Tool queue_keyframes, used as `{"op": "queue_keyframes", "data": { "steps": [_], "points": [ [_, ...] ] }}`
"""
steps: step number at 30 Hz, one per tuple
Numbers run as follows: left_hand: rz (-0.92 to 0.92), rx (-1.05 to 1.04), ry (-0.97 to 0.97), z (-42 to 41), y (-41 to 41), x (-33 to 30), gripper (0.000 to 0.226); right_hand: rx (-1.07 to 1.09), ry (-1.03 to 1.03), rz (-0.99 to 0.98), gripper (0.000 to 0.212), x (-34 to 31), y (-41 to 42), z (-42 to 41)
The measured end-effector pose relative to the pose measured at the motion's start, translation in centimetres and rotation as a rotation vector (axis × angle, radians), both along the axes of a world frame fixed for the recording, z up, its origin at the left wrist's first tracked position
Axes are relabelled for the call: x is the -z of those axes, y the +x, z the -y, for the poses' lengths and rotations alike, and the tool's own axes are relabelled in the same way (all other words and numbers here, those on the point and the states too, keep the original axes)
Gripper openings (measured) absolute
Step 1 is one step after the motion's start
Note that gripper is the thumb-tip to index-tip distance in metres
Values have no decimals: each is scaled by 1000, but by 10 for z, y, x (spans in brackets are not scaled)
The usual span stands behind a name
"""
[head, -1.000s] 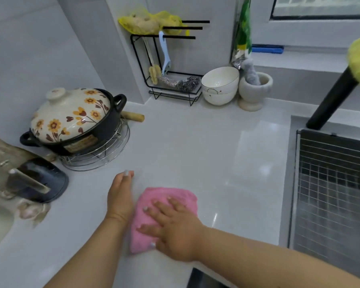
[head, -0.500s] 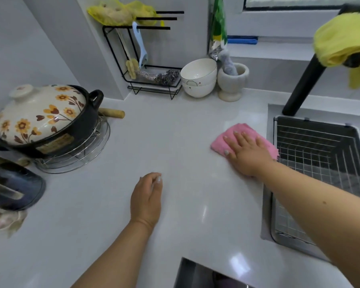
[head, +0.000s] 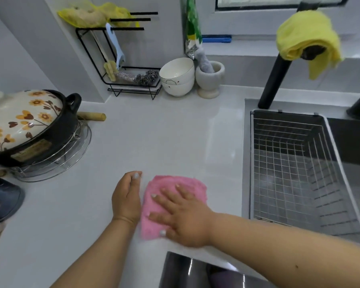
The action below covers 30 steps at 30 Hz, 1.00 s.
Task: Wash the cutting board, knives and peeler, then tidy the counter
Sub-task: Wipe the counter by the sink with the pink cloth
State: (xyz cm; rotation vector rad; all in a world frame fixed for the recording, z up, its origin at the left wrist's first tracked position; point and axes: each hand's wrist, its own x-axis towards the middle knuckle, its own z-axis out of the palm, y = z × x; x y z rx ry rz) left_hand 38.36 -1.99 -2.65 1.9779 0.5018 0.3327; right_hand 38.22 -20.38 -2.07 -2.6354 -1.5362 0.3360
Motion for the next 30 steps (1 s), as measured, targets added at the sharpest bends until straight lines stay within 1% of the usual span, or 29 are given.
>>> {"op": "queue_keyframes", "data": {
  "steps": [2, 3, 4, 6, 7, 9, 11, 13, 14, 15, 18, 23, 26, 27, 30],
  "points": [
    [-7, -64, -102, 4, 6, -4, 39, -43, -50, 121, 51, 3, -15, 27],
    [-11, -102, -141, 7, 9, -8, 36, -52, -94, 130, 49, 3, -18, 41],
    [-16, -127, -168, 11, 12, -10, 35, -65, -97, 145, 48, 3, -20, 54],
    [-15, -111, -158, 24, 18, -14, 36, -47, -97, 131, 50, 1, -16, 77],
    [2, -76, -129, 32, 20, -16, 42, 1, -133, 112, 51, -2, -10, 85],
    [39, 14, -86, 52, 27, -17, 52, 123, -173, 97, 57, -8, 9, 94],
    [49, 94, -96, 72, 39, -18, 53, 245, -210, 14, 70, -15, 38, 101],
    [32, 160, -91, 91, 52, -19, 50, 356, -208, -20, 84, -18, 70, 107],
    [24, 188, -69, 98, 59, -19, 47, 380, -209, -18, 87, -19, 85, 109],
    [14, 215, -41, 104, 64, -21, 43, 392, -220, -13, 85, -21, 99, 110],
    [-38, 267, 44, 117, 90, -18, 35, 443, -239, -25, 68, -21, 141, 112],
    [-116, 353, 237, 120, 134, 2, 53, 527, -220, -36, 67, -21, 214, 115],
    [-65, 374, 383, 120, 139, 9, 74, 585, -214, -48, 69, -22, 255, 115],
    [-54, 375, 412, 121, 139, 10, 79, 603, -219, -54, 69, -21, 266, 113],
    [-55, 354, 431, 118, 140, 14, 79, 660, -224, -74, 70, -19, 285, 104]
  ]
}}
